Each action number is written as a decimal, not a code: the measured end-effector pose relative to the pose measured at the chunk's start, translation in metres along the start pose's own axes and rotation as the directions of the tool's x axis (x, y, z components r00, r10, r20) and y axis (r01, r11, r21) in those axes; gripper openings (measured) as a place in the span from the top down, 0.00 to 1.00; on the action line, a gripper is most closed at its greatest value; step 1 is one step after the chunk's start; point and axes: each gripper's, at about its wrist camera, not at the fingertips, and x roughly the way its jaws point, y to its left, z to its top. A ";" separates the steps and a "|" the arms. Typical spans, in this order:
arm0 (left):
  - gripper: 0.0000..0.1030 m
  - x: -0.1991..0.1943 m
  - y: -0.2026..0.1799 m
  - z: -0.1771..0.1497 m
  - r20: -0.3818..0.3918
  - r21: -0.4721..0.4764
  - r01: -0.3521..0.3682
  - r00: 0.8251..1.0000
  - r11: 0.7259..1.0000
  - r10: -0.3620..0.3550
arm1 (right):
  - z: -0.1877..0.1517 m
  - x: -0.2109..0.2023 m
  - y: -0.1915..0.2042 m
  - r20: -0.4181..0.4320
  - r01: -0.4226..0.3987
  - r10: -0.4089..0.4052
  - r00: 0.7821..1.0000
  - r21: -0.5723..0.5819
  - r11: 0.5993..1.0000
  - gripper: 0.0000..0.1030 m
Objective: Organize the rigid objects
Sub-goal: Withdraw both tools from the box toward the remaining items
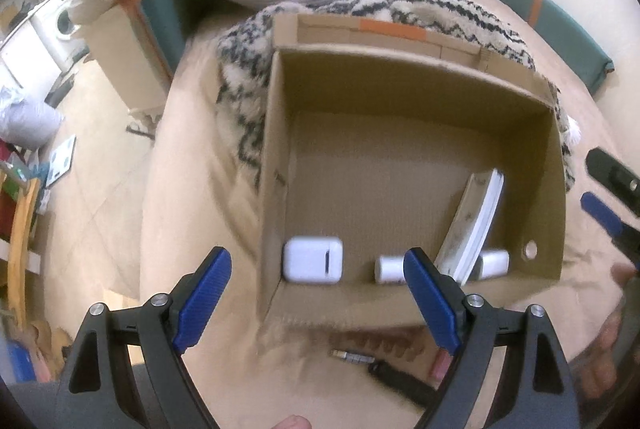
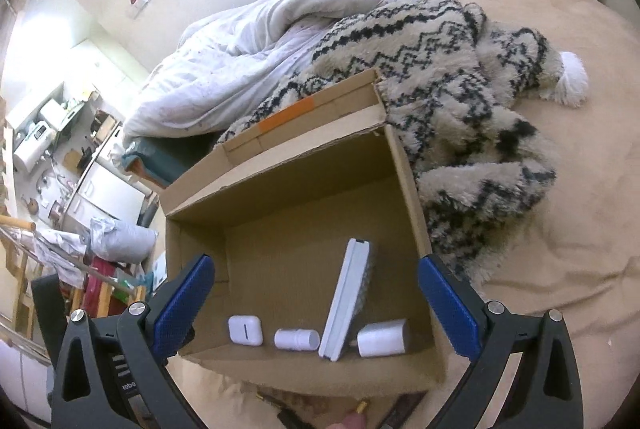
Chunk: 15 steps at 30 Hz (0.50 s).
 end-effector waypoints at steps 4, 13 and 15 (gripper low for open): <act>0.16 -0.007 0.011 -0.017 -0.010 -0.017 0.000 1.000 1.000 0.000 | -0.013 -0.011 -0.004 -0.015 0.007 -0.007 1.000 0.004 1.000 0.00; 0.16 -0.027 0.031 -0.049 -0.022 -0.024 -0.057 0.998 0.998 0.056 | -0.044 -0.031 -0.016 -0.064 -0.005 0.009 0.998 0.056 0.998 0.00; 0.16 -0.034 0.031 -0.053 -0.017 -0.016 -0.070 0.997 0.997 0.070 | -0.048 -0.036 -0.016 -0.066 -0.013 0.016 0.998 0.060 0.998 0.00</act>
